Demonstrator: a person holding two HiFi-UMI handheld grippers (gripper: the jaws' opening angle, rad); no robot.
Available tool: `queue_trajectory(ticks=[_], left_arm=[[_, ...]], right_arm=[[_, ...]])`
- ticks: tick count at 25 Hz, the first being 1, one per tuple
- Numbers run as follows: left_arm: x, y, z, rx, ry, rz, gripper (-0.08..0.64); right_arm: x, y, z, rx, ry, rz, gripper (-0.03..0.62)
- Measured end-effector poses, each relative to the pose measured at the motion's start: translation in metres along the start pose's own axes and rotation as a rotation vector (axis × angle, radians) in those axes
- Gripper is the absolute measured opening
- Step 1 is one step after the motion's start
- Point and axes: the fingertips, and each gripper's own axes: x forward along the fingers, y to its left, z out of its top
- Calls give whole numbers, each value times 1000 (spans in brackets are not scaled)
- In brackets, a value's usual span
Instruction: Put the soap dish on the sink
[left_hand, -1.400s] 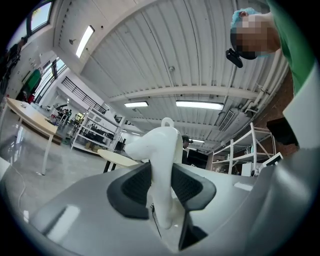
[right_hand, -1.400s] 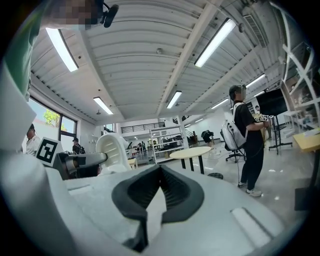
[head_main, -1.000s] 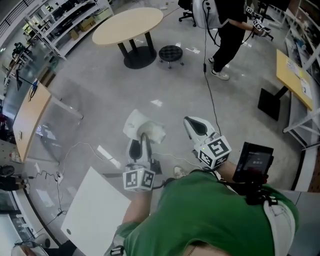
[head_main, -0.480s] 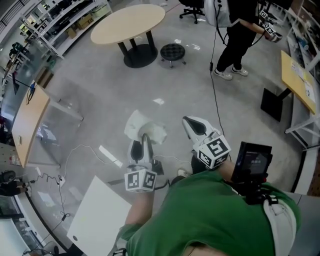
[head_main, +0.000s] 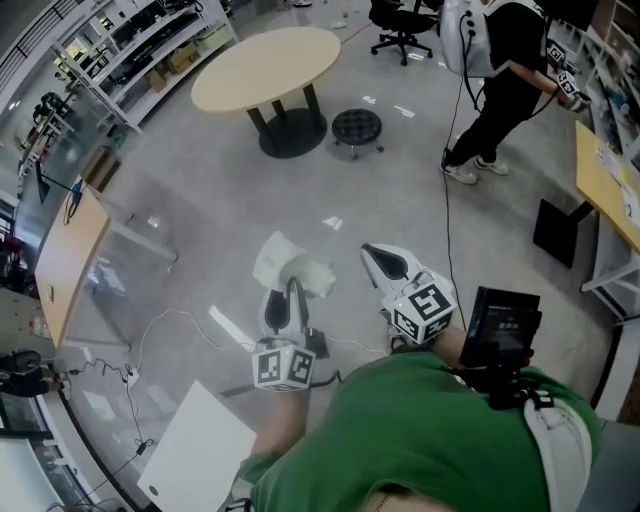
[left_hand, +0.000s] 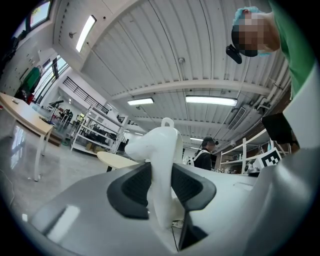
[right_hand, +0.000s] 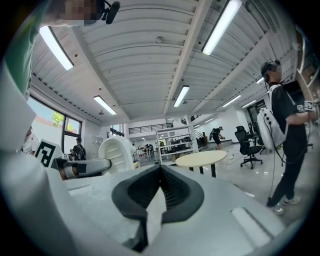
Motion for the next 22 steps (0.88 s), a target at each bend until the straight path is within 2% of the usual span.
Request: queue_trajectory(ticks=[12,19,22], left_arm=[[96,-31,-17,26,0,10,129],[136,-47,-18,33,-7,52,129],[144,-46,-15,40,-1,67,129]], right_arm=[[25,-99,19,17,-21,1,2],[34,-145,29,27,-12,21,2],[41,-150,27,49,-10,29,2]])
